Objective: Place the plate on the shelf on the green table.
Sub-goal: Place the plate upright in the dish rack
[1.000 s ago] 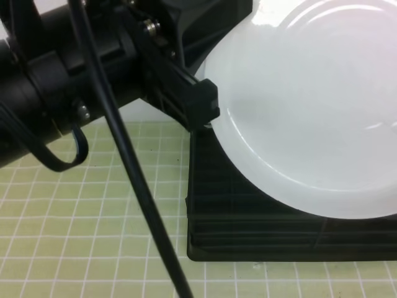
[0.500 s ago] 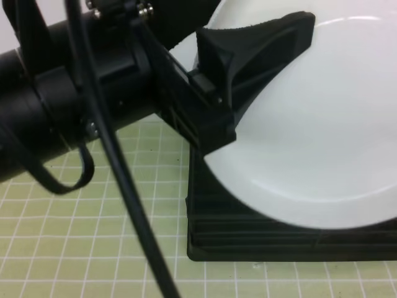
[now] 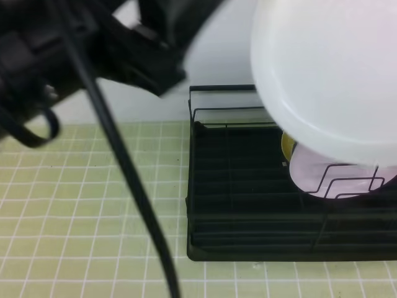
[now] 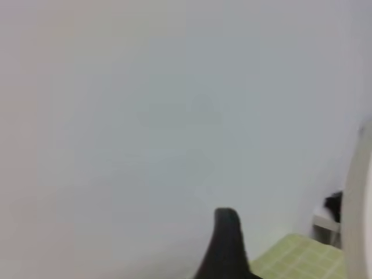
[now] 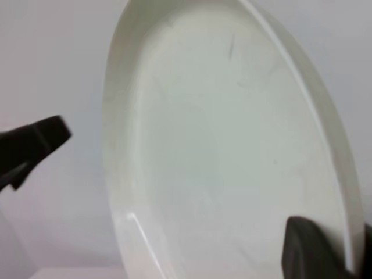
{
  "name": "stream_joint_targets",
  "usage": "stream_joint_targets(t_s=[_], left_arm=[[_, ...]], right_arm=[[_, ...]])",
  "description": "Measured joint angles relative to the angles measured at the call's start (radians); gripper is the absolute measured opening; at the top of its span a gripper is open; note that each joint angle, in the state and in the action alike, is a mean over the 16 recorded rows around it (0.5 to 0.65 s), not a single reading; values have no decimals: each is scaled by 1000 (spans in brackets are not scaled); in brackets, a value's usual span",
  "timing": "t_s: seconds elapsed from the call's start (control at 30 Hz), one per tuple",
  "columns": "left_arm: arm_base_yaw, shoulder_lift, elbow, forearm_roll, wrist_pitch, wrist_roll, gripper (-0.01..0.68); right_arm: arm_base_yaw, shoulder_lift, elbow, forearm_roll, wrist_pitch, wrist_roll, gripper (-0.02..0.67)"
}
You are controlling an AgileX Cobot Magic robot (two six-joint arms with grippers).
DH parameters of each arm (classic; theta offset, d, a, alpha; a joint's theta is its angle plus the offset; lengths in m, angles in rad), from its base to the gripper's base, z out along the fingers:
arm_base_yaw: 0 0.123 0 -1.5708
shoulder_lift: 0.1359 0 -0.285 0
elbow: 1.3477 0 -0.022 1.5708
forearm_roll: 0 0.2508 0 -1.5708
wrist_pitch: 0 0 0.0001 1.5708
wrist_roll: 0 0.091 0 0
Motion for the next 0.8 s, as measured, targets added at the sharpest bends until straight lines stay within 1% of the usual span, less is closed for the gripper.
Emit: stream_joint_targets(t_s=[0.07, 0.17, 0.27, 0.37, 0.47, 0.53, 0.6, 0.7, 0.8], left_arm=[[0, -26, 15, -1, -56, 8, 408], [0, -76, 47, -9, -140, 27, 310], [0, -137, 95, -17, -222, 52, 213], [0, -208, 155, -25, -298, 82, 127], [0, -285, 224, -33, -359, 111, 55], [0, -337, 273, -39, -387, 133, 22], [0, -387, 322, -42, -407, 151, 4], [0, -456, 394, -42, -428, 168, 0], [0, -513, 460, -42, -447, 177, 0]], right_arm=[[0, 0, -13, 1, -19, -32, 79], [0, 0, -37, 0, -45, -97, 79], [0, 0, -64, -33, -71, -169, 79], [0, 5, -93, -117, -94, -236, 79], [0, 19, -121, -252, -96, -286, 79], [0, 36, -140, -367, -84, -305, 79], [0, 60, -159, -494, -66, -308, 79], [0, 108, -188, -686, -38, -291, 78], [0, 169, -222, -849, -8, -266, 78]])
